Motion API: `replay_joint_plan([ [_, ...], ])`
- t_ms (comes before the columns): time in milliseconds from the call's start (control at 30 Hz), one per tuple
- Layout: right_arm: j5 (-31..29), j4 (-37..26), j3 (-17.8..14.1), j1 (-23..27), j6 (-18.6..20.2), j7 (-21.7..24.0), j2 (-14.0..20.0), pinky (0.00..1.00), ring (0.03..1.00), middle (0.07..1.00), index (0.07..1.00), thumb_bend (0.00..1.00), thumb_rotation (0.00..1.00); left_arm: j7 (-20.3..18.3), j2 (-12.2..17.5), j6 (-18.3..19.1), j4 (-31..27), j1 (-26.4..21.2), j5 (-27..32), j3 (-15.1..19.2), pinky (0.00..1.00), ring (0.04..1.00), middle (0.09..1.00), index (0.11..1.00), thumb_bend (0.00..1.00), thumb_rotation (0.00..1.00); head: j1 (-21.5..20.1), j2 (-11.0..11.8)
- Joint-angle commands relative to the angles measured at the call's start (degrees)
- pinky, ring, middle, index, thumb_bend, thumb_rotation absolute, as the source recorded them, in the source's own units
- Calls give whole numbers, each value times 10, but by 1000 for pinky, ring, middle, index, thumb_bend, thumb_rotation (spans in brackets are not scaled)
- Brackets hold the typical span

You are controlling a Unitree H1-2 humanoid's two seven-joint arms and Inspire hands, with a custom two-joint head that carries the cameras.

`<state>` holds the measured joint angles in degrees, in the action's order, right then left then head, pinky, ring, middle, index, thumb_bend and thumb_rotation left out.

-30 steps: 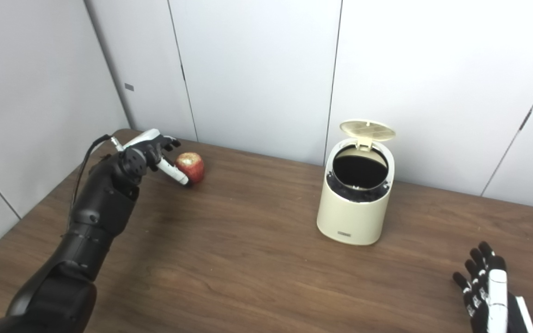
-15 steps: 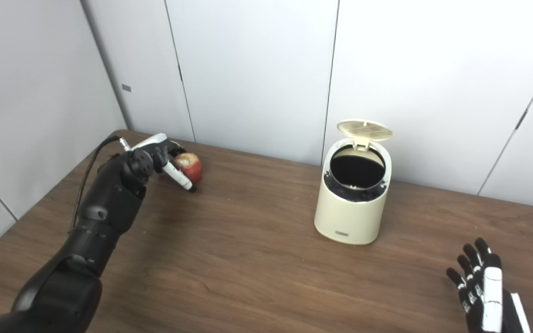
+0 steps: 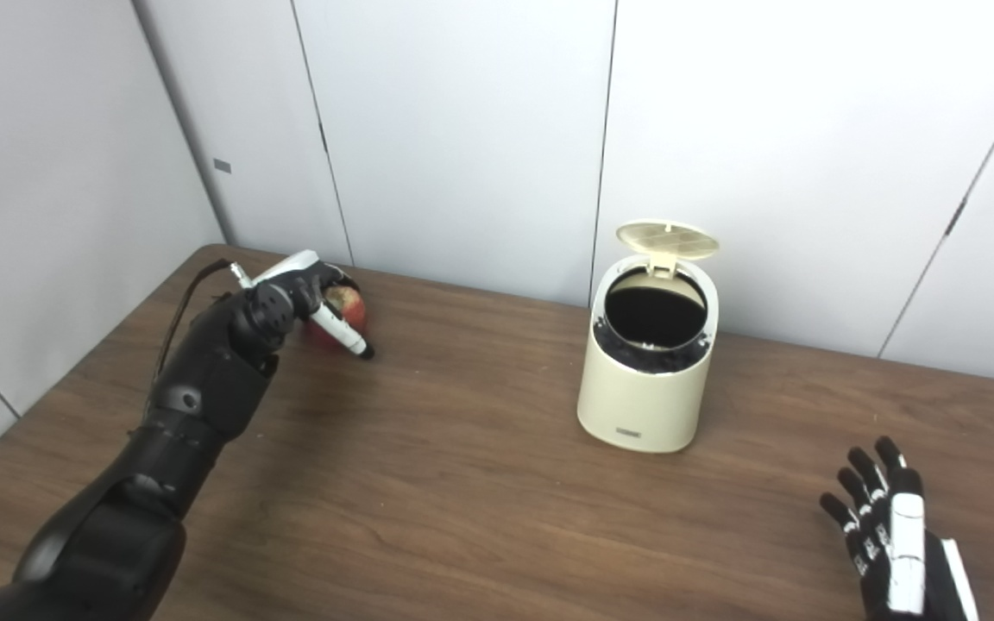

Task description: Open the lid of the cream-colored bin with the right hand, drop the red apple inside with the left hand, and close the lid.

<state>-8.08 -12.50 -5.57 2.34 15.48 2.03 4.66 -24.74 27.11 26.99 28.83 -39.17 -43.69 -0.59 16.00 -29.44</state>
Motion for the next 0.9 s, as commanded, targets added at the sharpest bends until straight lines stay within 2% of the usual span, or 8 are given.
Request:
replay_joint_plan([
  [0,-4,-11,3,10,-6,9,6,858,950,959,993,495,1000,25,18,-1,-2,-33,11,1,738,821,865,868,902,97,1,0],
  [200,-19,-11,1,8,-4,15,7,857,939,948,999,482,1000,64,23,-4,-3,-28,29,-20,681,758,811,841,841,56,1,-3],
  [367,-27,-14,0,7,0,18,10,855,936,948,1000,492,1000,97,31,-7,-16,-20,33,-41,611,645,692,674,766,1,3,-6],
  [433,-29,-16,-1,7,2,19,11,859,938,948,1000,496,1000,105,35,-5,-20,-18,34,-47,513,471,557,579,569,0,3,-7],
  [500,-31,-15,-2,7,3,20,11,864,936,944,1000,497,1000,113,38,-2,-17,-18,24,-56,422,401,491,537,512,0,4,-8],
  [567,-34,-14,-3,8,4,20,12,869,931,941,1000,496,1000,121,41,-1,-16,-17,8,-63,372,392,464,521,503,0,4,-8],
  [700,-40,-14,-6,9,7,19,11,868,926,933,1000,497,1000,132,45,-1,-13,-14,-15,-77,436,467,528,467,501,0,6,-9],
  [867,-44,-11,-7,11,5,22,14,860,916,923,1000,497,1000,136,52,-1,-21,-7,-22,-86,412,447,525,466,503,0,7,-10],
])
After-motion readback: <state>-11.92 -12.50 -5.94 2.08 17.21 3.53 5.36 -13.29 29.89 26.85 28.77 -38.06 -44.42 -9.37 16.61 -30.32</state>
